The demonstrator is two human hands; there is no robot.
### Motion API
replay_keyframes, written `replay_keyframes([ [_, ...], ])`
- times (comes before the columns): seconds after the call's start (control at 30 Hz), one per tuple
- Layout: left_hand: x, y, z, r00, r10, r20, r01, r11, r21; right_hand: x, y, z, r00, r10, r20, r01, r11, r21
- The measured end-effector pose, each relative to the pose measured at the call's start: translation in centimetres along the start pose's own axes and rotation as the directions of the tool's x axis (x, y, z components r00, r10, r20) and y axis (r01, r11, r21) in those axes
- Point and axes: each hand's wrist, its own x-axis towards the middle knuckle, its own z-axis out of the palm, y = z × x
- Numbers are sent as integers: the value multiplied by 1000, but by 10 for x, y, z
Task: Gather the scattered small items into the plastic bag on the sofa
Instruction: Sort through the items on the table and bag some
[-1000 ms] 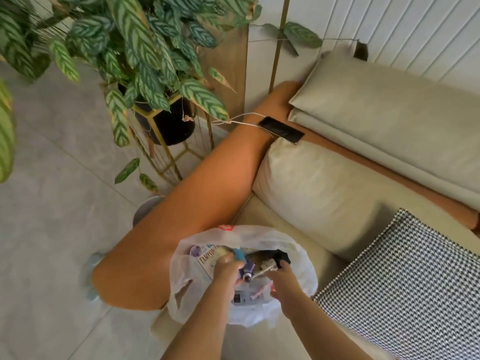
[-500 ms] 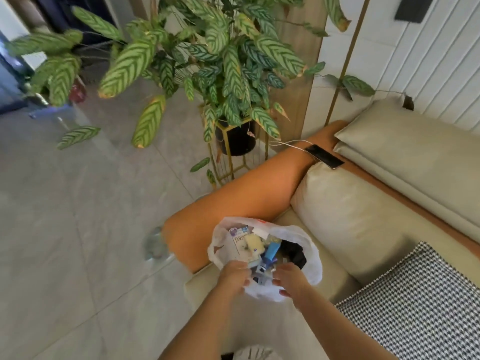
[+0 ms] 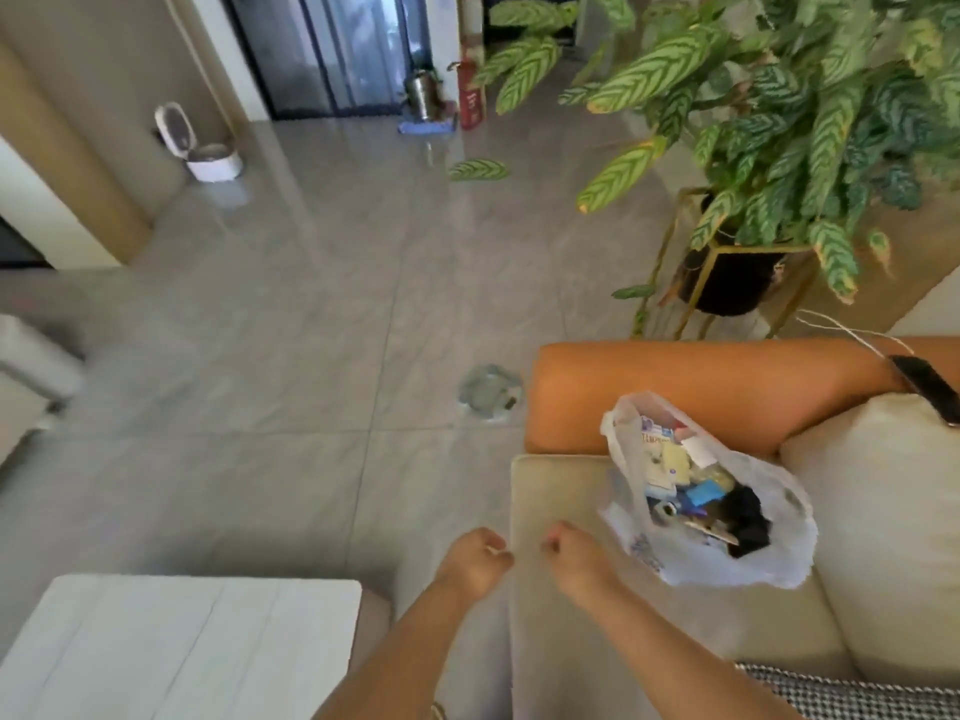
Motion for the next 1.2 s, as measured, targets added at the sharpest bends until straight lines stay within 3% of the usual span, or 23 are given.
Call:
replay_keyframes([
  [0.23,-37,-118,-50,963,-209,-169,168,959,-229,-13,-83,99,948,-270,166,301,933,-199],
  [0.57,-131,-324,-75,856,-472,-209,349,827,-441,-82,-166,248,815,-364,451,517,809,-280],
  [0.9,-219,-499,-36,706,-700,-108,497,599,-628,-167,-190,404,625,-383,681,736,580,-350],
  [1.2,-218,-586,-2,587,-810,7,421,298,-857,-192,-205,512,470,-334,817,841,449,-301],
])
